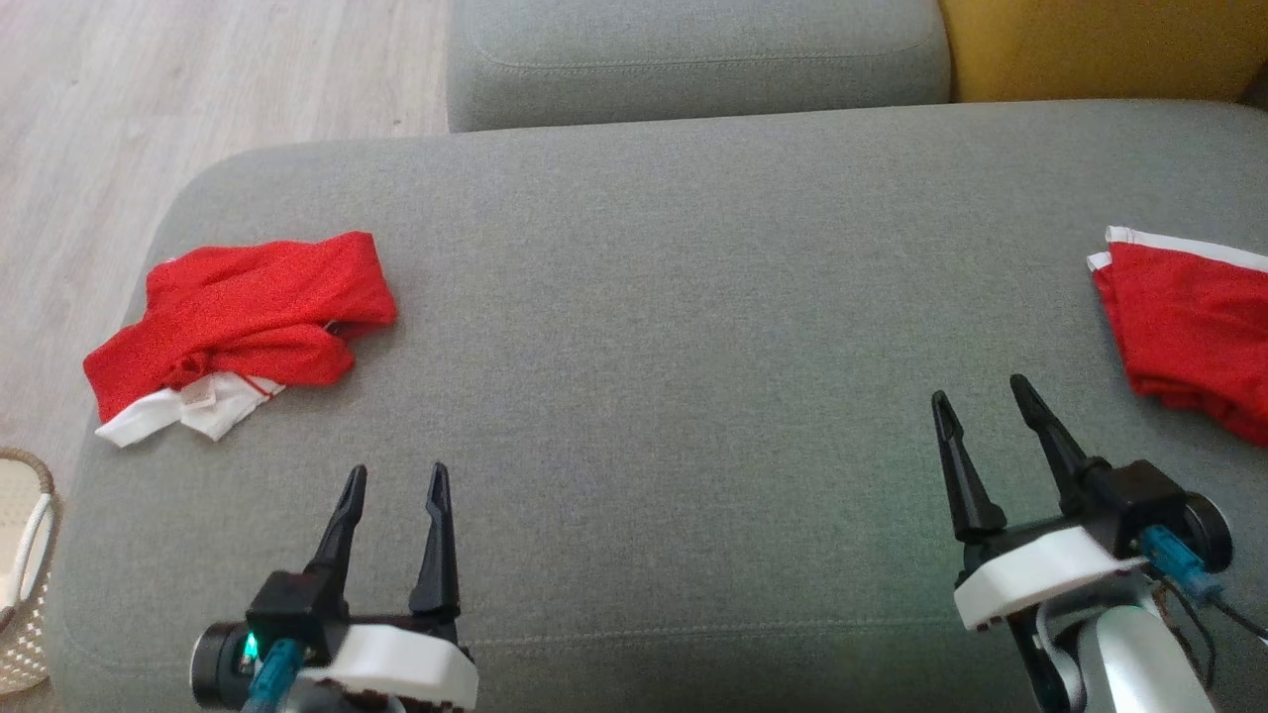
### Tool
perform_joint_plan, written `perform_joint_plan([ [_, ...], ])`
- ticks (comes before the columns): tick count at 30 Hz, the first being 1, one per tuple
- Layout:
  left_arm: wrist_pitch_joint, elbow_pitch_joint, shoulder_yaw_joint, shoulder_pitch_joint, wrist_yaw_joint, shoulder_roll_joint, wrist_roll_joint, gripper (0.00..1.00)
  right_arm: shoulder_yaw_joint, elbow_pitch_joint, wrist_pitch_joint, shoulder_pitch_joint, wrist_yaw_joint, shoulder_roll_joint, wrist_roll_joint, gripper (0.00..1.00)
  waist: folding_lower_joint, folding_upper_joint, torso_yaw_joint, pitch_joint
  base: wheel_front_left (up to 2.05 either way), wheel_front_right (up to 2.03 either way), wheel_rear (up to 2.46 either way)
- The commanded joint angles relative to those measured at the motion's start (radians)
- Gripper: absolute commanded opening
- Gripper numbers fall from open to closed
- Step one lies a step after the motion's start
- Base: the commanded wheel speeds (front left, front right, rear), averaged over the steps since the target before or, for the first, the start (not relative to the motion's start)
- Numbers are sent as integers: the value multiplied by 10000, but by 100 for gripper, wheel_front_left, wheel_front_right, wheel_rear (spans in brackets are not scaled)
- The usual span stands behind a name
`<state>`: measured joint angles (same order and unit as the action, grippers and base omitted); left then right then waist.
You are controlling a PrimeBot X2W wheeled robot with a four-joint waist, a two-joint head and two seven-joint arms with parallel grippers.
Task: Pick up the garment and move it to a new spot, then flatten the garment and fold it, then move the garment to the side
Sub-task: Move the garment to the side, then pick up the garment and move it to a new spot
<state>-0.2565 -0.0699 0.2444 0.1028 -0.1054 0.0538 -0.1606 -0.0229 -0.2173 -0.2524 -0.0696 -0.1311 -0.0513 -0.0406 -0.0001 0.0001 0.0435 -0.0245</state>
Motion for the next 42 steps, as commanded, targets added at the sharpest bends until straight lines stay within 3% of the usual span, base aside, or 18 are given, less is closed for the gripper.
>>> perform_joint_plan([
  [1, -53, 363, -330, -405, 10, -35, -32, 100, 262, 383, -93, -244, 4, 10, -83, 100, 1, -1, -5, 3, 0, 0, 0],
  [19, -53, 232, -284, -508, 197, -35, -91, 100, 148, 401, -93, -164, 4, 10, -273, 100, 1, -1, 329, 19, 0, 0, 0],
  [42, -53, 309, -1070, -200, 523, -35, 223, 100, 746, 415, -93, 194, 4, 10, -570, 100, 1, -1, 3727, -311, 0, 0, 0],
])
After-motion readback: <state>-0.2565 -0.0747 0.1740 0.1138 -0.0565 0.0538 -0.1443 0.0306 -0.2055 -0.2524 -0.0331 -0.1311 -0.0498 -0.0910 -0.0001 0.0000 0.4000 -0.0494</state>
